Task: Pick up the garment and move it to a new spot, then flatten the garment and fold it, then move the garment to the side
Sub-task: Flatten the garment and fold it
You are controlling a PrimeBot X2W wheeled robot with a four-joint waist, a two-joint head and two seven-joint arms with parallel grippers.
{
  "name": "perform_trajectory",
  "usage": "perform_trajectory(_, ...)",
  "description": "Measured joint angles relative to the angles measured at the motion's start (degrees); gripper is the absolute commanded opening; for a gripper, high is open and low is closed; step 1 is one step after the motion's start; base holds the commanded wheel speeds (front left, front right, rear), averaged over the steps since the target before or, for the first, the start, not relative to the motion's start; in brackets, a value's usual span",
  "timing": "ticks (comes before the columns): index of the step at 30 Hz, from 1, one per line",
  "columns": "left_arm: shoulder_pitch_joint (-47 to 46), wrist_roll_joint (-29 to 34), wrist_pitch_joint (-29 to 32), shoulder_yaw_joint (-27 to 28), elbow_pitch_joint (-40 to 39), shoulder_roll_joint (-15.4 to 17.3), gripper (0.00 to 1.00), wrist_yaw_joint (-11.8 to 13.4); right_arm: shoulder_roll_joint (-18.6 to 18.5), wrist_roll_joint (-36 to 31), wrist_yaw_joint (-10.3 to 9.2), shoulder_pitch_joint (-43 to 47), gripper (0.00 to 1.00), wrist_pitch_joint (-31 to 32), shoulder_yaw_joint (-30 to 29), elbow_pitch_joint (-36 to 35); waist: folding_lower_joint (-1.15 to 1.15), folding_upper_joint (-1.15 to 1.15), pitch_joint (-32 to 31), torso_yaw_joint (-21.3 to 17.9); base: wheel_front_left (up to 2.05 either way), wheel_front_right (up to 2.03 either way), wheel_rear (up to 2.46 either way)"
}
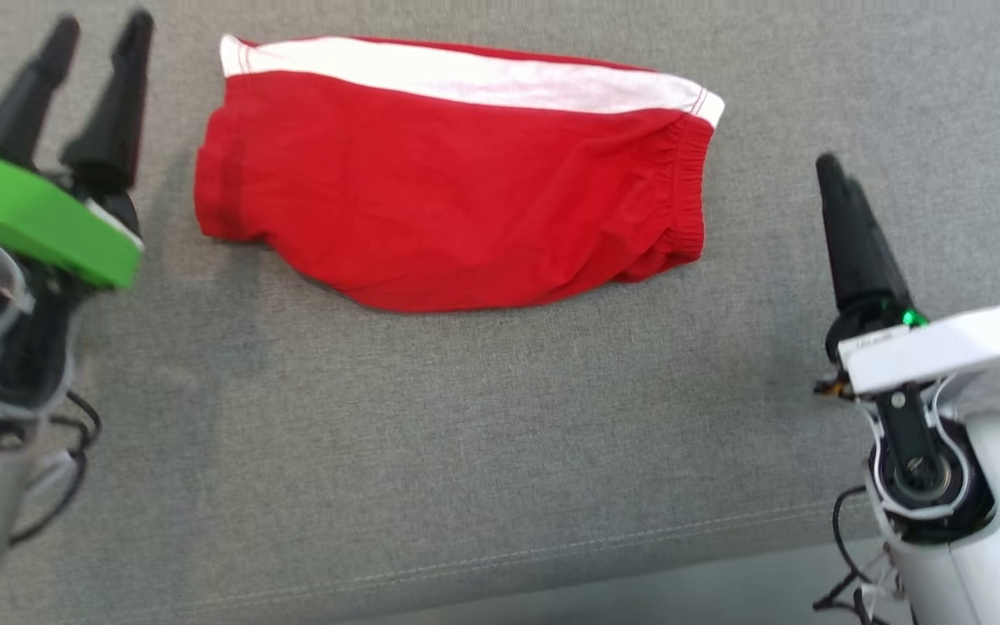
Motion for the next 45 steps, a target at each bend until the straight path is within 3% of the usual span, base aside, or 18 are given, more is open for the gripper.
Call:
perform_trajectory(12,17.5,8.0,-8.8,-5.4,-1.3,-2.6,1.00,1.2,2.4,3.1,0.54,10.4,1.00,-0.9,1.9,7.2,0.00,0.00,-9.2,3.5,0.00,0.00,0.00)
perform_trajectory(23,26.2,12.0,-12.0,-7.6,-4.6,-5.0,1.00,1.9,3.1,4.4,0.98,11.5,1.00,-1.3,2.3,11.7,0.00,0.00,-14.0,8.9,0.00,0.00,0.00)
perform_trajectory(35,31.6,15.8,-13.6,-6.1,-7.2,-7.5,1.00,2.2,3.3,6.2,0.94,9.8,1.00,-2.1,-1.2,18.8,0.00,0.00,-14.5,15.0,0.00,0.00,0.00)
perform_trajectory(45,33.1,19.5,-14.0,-3.0,-10.2,-7.8,1.00,2.2,2.7,6.7,1.99,4.1,1.00,-2.0,-2.1,23.8,0.00,0.00,-11.9,17.2,0.00,0.00,0.00)
